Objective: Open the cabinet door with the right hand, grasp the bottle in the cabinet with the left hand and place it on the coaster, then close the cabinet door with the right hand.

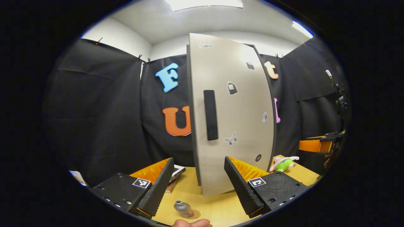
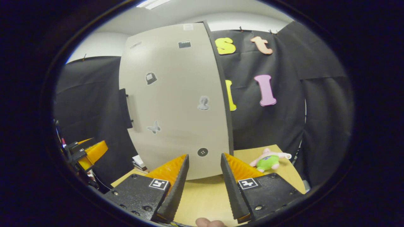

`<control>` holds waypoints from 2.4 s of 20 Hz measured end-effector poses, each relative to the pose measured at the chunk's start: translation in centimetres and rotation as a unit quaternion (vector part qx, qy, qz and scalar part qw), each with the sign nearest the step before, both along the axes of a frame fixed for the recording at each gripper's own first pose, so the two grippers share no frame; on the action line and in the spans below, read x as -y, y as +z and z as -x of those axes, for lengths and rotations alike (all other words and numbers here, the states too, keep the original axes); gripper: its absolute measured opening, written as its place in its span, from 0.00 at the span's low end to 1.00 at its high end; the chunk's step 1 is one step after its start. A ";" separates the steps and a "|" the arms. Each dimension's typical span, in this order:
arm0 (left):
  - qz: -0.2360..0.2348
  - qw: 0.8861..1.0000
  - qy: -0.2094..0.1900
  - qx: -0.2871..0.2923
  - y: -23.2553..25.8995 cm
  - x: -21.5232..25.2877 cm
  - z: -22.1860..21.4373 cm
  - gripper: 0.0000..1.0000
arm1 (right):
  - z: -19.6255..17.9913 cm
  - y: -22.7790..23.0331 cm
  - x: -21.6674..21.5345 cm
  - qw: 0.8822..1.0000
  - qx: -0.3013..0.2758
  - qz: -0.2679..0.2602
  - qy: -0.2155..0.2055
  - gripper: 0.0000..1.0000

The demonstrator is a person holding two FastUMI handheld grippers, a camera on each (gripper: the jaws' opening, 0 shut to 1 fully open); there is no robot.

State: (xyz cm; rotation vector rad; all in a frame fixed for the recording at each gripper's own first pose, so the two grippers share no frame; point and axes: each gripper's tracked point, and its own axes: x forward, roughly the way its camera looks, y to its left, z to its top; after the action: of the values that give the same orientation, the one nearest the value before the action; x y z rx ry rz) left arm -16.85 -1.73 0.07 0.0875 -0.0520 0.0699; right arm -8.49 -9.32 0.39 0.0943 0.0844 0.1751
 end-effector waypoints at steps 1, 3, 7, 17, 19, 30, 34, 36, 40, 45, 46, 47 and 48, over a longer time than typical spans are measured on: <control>0.004 1.000 -0.010 0.001 0.3 1.0 -0.2 0.96 | 0.3 0.6 0.6 1.000 0.006 0.002 -0.010 0.65; 0.006 1.000 -0.028 0.006 0.7 2.1 -1.2 0.96 | 0.3 2.3 1.7 0.999 0.033 0.018 -0.037 0.65; 0.010 0.999 -0.031 -0.030 -0.9 2.3 -3.7 0.96 | -1.2 4.6 0.6 0.995 0.075 0.044 -0.056 0.89; 0.015 0.999 -0.009 -0.037 -1.3 -0.9 -7.6 0.96 | -5.1 3.7 -1.3 0.997 0.042 0.001 -0.060 0.90; 0.006 1.000 -0.004 -0.030 -1.1 -1.5 -7.9 0.97 | -5.7 3.3 -1.0 0.996 0.036 -0.006 -0.075 0.90; -0.001 0.999 -0.051 0.018 0.7 1.0 -7.9 0.96 | -4.6 4.5 -0.9 0.987 0.079 0.066 -0.125 0.90; -0.005 0.998 -0.054 0.012 0.1 1.6 -7.7 0.96 | -3.5 3.9 -1.7 0.988 0.080 0.067 -0.115 0.89; 0.003 0.998 -0.055 0.017 0.5 1.8 -7.5 0.96 | -3.3 3.2 -2.3 0.990 0.066 0.066 -0.103 0.90; 0.005 0.999 -0.045 0.011 0.2 1.1 -7.3 0.96 | -3.1 2.8 -2.8 0.993 0.058 0.059 -0.086 0.90; 0.012 0.999 -0.036 0.012 0.7 1.0 -7.1 0.96 | -2.8 2.6 -2.7 0.995 0.050 0.053 -0.071 0.89; 0.011 0.999 -0.036 0.013 0.7 1.0 -7.1 0.96 | -2.7 2.7 -2.7 0.995 0.050 0.050 -0.069 0.90; 0.010 0.999 -0.035 0.012 0.5 1.1 -7.2 0.96 | -2.6 2.9 -2.4 0.995 0.052 0.048 -0.070 0.90; 0.010 0.999 -0.034 0.012 0.5 1.0 -7.2 0.96 | -2.5 3.2 -2.3 0.995 0.055 0.047 -0.071 0.90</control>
State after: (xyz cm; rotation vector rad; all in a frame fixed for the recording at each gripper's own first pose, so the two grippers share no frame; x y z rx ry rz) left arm -9.63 -2.77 0.54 0.0640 -0.0785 0.0030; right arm -5.94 -7.07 3.57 -0.0041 -0.0232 0.0337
